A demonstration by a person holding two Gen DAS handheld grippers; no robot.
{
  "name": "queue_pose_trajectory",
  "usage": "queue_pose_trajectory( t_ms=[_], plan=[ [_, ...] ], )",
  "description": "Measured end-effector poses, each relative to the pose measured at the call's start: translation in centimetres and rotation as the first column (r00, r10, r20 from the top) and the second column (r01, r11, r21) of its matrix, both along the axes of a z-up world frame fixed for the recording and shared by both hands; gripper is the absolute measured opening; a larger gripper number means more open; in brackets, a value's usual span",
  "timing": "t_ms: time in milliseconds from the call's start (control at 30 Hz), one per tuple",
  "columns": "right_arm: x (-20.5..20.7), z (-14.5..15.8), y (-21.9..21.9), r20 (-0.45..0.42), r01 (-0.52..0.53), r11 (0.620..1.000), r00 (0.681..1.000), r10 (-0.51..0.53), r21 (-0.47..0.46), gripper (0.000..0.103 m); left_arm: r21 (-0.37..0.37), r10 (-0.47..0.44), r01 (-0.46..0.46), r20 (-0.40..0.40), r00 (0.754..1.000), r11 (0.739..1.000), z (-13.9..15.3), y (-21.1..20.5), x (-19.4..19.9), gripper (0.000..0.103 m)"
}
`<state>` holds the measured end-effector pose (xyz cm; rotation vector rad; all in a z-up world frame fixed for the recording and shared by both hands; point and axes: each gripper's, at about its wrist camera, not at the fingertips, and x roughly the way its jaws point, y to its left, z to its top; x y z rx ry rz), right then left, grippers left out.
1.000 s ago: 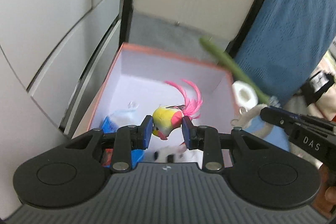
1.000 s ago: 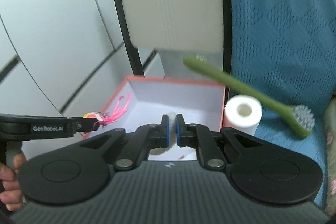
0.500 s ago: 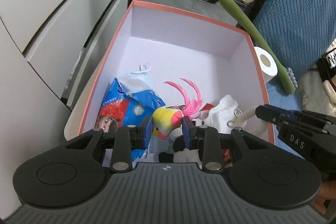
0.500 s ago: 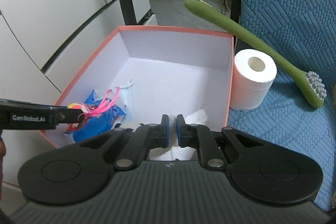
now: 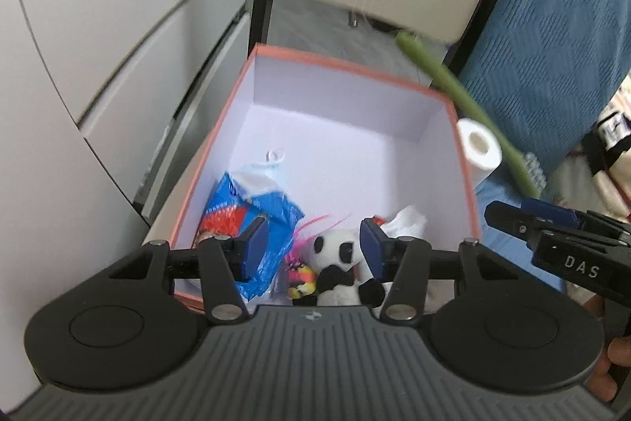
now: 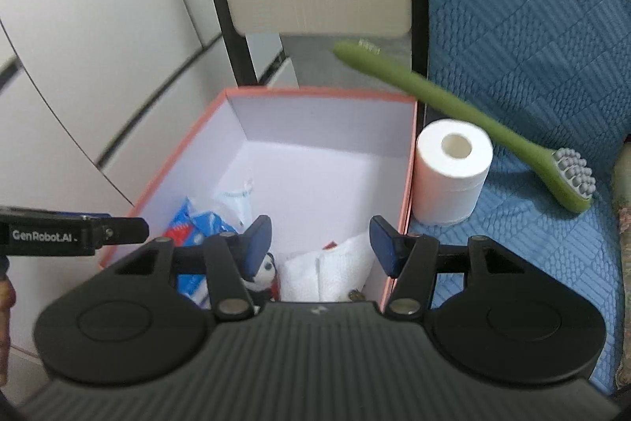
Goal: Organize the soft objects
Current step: 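Open the left gripper over the pink box while the right gripper releases the ring inside, then withdraw both grippers up and away from the pink box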
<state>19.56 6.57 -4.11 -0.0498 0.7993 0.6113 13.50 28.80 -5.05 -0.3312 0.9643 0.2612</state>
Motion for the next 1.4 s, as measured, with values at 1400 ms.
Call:
queue_pose_trajectory(
  t_ms=[1400],
  plan=[
    [-9.7, 8.3, -12.0, 0.166, -0.058, 0.989, 0.986, 0.035, 0.138, 0.058, 0.066, 0.06, -0.077, 0.239, 0.969, 0.995, 10.4, -12.6, -12.2, 0.06]
  ],
)
